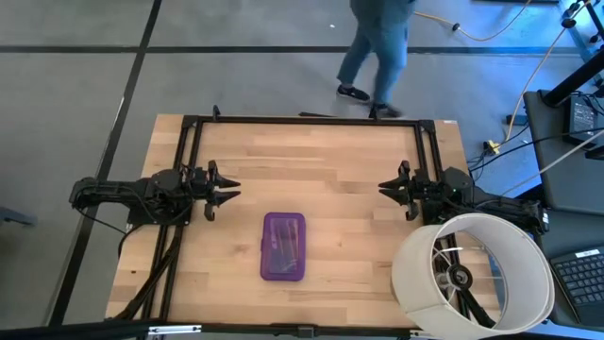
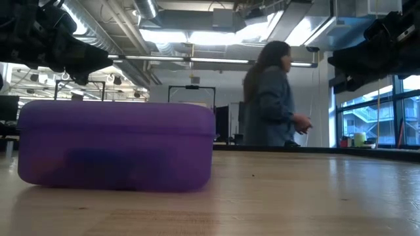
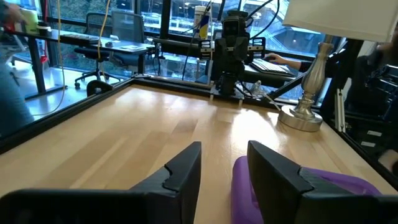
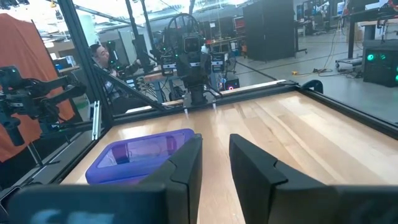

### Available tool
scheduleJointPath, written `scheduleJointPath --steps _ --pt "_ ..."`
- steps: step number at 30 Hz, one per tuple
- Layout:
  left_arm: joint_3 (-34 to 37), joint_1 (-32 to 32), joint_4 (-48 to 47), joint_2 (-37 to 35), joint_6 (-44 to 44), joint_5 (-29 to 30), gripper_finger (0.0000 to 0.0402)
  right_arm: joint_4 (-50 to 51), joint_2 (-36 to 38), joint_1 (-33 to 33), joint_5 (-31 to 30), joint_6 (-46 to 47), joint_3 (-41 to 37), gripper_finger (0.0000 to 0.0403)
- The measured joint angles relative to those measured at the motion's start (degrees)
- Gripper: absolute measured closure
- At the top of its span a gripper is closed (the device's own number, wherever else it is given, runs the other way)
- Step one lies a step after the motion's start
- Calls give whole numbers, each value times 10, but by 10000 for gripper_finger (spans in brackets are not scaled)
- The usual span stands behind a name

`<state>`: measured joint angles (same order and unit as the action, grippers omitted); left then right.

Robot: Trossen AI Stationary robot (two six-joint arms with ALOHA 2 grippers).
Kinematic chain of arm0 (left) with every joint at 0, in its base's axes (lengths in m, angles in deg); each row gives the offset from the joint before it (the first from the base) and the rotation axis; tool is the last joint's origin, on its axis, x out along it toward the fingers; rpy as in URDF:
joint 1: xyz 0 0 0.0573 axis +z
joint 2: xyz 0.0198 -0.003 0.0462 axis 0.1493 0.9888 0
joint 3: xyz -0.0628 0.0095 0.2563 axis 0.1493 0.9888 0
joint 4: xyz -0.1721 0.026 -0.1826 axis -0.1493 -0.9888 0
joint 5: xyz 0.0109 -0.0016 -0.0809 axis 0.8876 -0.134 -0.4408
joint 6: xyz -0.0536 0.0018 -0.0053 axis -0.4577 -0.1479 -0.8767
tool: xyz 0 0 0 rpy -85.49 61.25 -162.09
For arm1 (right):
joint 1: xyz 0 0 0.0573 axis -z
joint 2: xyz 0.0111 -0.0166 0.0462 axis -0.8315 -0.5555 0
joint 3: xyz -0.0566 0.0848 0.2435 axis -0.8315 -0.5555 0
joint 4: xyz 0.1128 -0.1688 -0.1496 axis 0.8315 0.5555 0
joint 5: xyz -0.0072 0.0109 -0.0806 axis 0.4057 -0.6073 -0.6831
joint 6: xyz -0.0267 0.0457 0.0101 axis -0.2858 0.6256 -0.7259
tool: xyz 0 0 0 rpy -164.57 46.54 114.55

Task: Pick & place school supplies into a supply box
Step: Return to Home Position

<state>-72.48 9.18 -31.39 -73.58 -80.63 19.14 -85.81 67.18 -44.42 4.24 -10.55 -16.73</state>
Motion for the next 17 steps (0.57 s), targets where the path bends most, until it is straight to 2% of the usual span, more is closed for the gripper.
scheduleJointPath --steps 17 --pt "0 0 0 0 0 0 280 0 0 0 0 1 0 316"
